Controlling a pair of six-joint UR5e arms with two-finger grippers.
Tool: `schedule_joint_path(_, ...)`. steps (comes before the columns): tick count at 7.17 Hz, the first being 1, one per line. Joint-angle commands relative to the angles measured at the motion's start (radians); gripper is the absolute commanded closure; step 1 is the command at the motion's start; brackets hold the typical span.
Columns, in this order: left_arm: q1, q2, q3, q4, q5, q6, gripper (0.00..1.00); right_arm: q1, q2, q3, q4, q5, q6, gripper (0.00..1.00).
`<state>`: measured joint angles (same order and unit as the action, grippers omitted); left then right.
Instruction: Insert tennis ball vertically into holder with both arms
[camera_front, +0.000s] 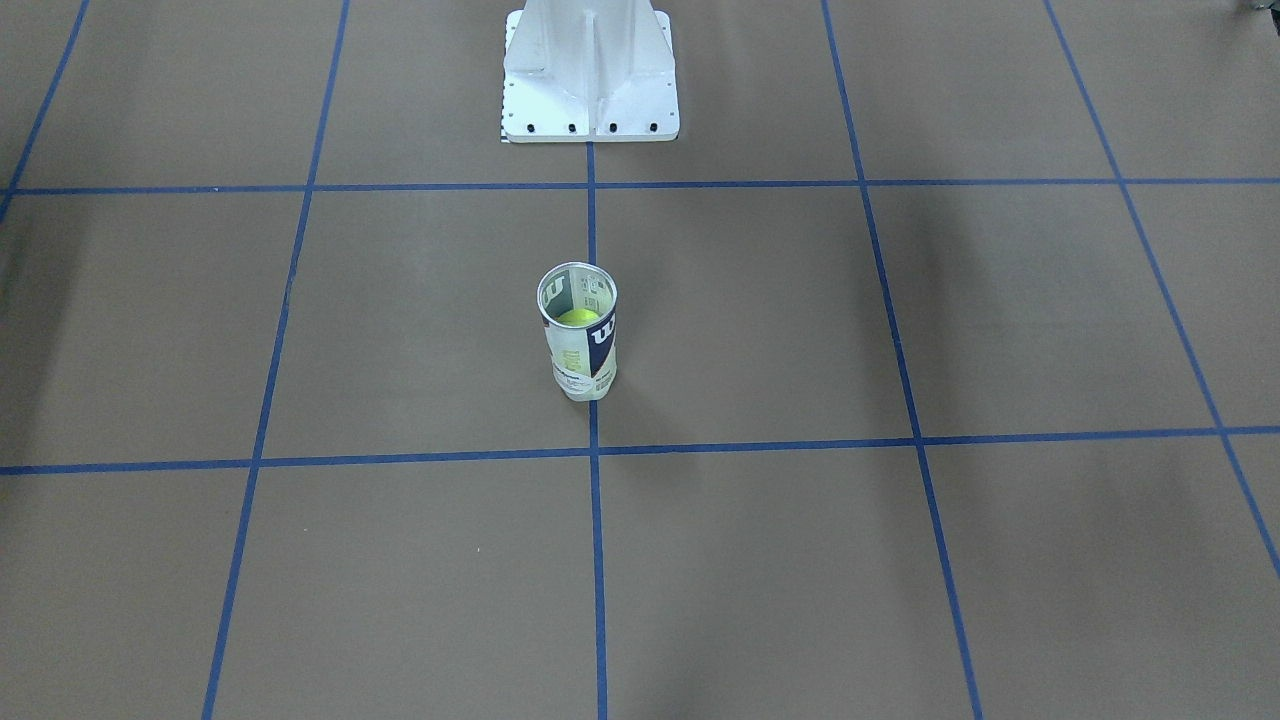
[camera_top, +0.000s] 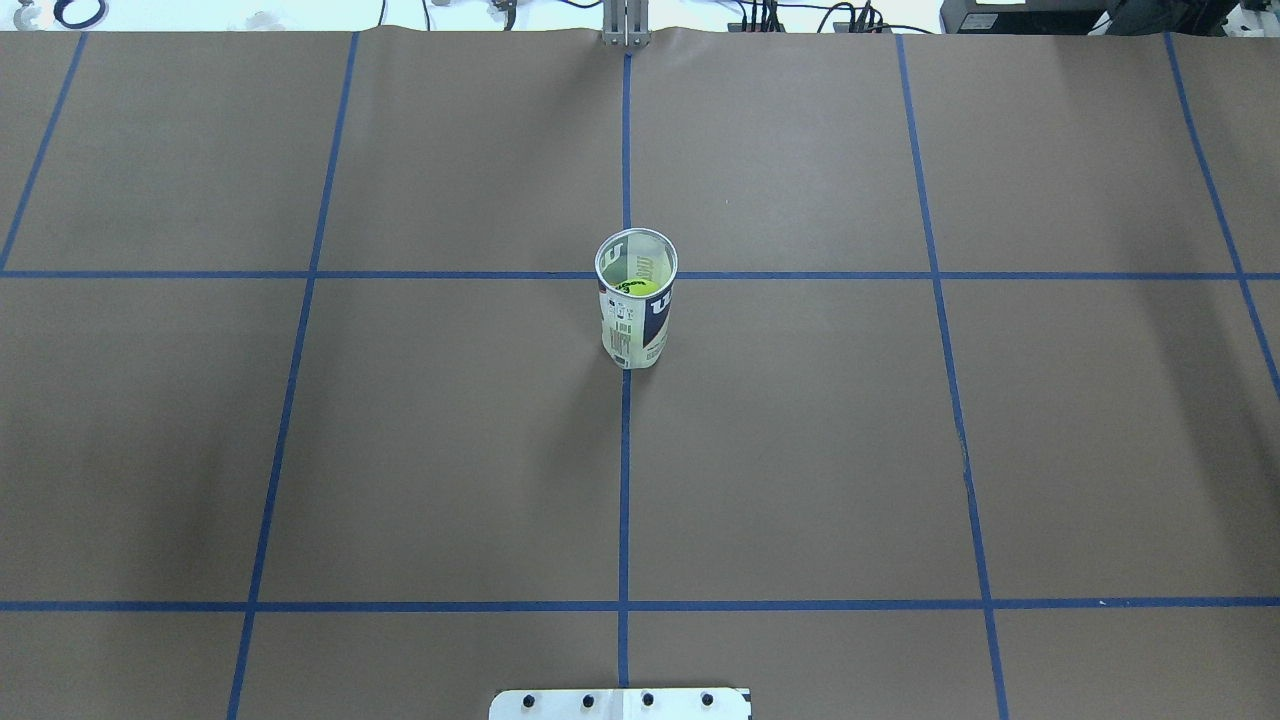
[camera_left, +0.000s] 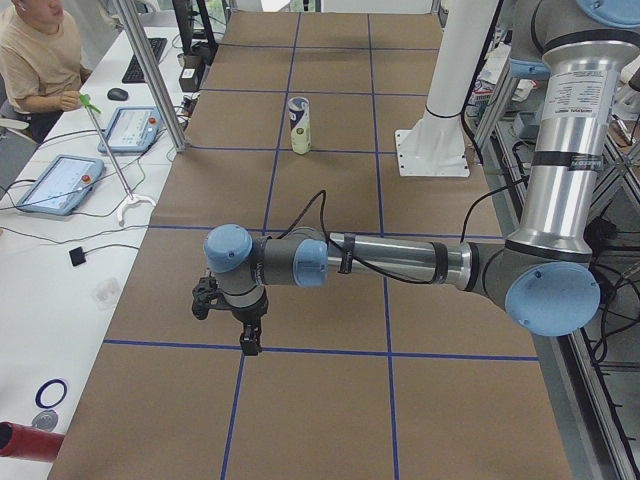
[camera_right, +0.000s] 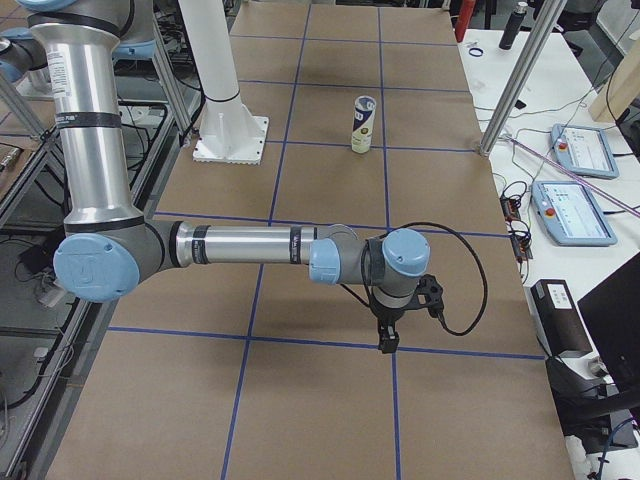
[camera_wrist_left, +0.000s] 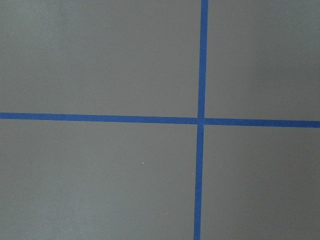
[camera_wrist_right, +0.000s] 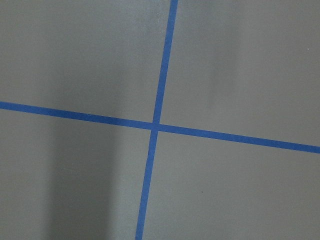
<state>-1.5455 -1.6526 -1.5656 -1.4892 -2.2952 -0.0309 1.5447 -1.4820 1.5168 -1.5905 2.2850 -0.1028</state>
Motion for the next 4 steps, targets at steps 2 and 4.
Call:
schedule_joint_path(2, 0.001, 0.013, -0.013, 0.000, -0.001, -0.001, 0.01, 0.000, -0.003, 0.000, 0.011, -0.004, 0.000, 0.00)
schedule_joint_path(4, 0.001, 0.013, -0.013, 0.000, 0.000, -0.001, 0.01, 0.000, -0.001, 0.000, 0.012, -0.008, 0.000, 0.00)
